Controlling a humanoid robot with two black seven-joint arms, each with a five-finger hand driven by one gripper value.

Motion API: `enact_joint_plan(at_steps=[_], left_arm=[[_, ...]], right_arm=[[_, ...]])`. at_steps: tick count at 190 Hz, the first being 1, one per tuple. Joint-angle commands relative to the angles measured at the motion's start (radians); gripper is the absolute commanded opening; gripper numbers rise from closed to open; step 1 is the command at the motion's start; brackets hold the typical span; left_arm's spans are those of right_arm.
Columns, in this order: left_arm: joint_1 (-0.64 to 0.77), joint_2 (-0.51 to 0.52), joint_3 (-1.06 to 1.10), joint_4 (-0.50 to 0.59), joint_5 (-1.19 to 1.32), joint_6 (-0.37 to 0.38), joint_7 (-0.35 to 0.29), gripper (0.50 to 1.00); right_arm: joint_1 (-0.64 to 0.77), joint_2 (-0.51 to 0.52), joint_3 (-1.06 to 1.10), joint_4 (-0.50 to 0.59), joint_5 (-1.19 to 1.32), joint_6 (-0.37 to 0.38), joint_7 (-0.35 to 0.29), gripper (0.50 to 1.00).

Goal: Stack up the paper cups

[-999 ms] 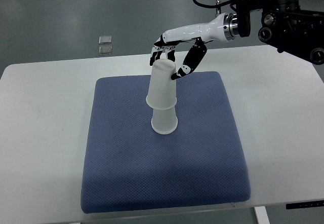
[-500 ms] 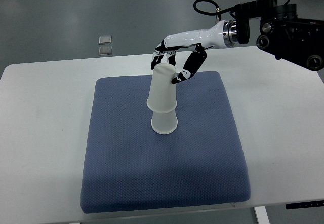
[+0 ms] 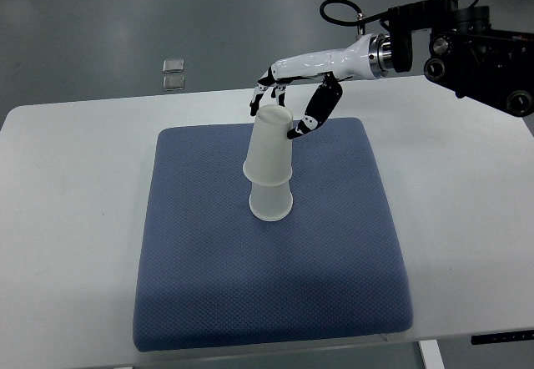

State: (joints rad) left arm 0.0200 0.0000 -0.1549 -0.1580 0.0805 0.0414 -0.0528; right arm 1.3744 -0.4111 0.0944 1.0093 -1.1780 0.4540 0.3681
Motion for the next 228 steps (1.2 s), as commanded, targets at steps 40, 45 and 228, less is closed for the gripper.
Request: enact_joint_plan(at_steps=[40, 45, 228], left_arm=[[0.0, 0.0, 0.0, 0.0, 0.001, 0.0, 0.001, 1.0], [0.0, 0.0, 0.0, 0.0, 0.001, 0.0, -0.001, 1.0], [0.0, 0.0, 0.0, 0.0, -0.001, 0.0, 0.001, 1.0]], right_arm=[[0.008, -0.005, 0.008, 0.0, 0.001, 0.065, 0.0, 0.856], [0.008, -0.005, 0.008, 0.0, 0.001, 0.069, 0.0, 0.856], [-0.354, 0.054, 0.334, -0.486, 0.621, -0.222, -0.11, 0.856]])
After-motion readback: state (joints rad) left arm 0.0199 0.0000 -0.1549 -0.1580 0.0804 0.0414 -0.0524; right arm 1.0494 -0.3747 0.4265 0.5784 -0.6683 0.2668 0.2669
